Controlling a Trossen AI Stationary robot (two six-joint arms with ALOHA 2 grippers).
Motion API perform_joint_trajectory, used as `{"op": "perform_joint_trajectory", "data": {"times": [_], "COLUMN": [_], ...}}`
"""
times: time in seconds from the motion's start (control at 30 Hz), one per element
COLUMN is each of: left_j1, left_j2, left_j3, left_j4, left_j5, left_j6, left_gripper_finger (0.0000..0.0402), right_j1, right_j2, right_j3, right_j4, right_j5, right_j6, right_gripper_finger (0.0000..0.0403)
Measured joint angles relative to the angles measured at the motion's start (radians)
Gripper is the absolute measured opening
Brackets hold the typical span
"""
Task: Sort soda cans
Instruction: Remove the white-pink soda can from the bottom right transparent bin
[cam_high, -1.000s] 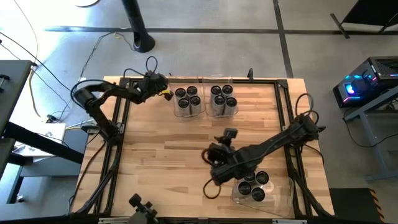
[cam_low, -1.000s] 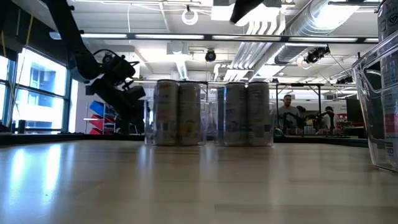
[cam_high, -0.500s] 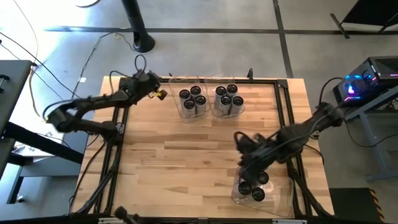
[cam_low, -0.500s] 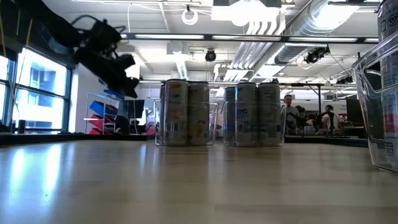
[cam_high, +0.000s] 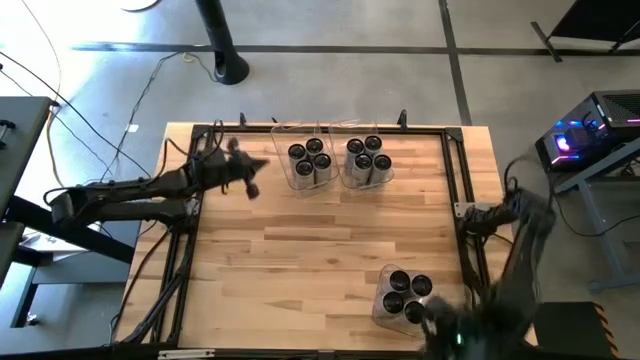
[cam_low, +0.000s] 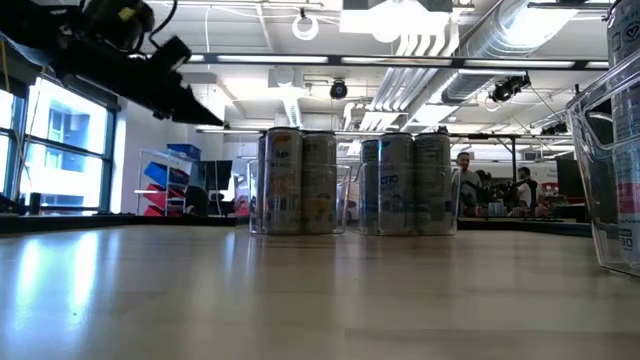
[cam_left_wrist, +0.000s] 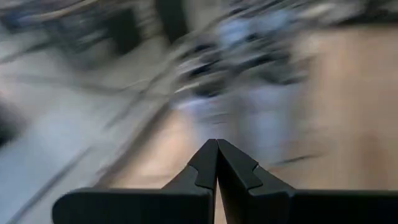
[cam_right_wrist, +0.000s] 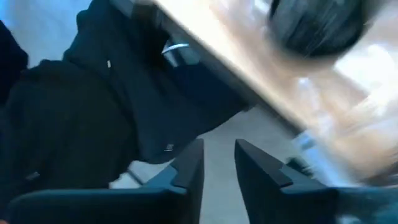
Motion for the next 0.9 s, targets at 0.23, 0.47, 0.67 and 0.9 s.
{"op": "perform_joint_trajectory", "data": {"times": [0.23, 0.47, 0.67, 0.9], "left_j1": [-0.260, -0.375, -0.381, -0.381], "left_j2": [0.002, 0.016, 0.016, 0.016], "left_j3": [-0.044, -0.043, -0.043, -0.043], "left_j4": [0.182, 0.254, 0.230, 0.179], "left_j5": [0.041, -0.057, -0.060, -0.060], "left_j6": [-0.078, -0.006, -0.002, -0.004], "left_gripper_finger": [0.0000, 0.0000, 0.0000, 0.0000], "right_j1": [0.093, 0.078, 0.038, 0.004], "right_j2": [0.223, 0.297, 0.307, 0.307], "right_j3": [0.000, 0.000, 0.000, 0.000], "right_j4": [0.314, 0.168, -0.047, -0.100], "right_j5": [-0.029, -0.181, -0.206, -0.213], "right_j6": [0.260, 0.222, 0.060, -0.174], "right_gripper_finger": [0.0027, 0.0004, 0.0001, 0.0000]}}
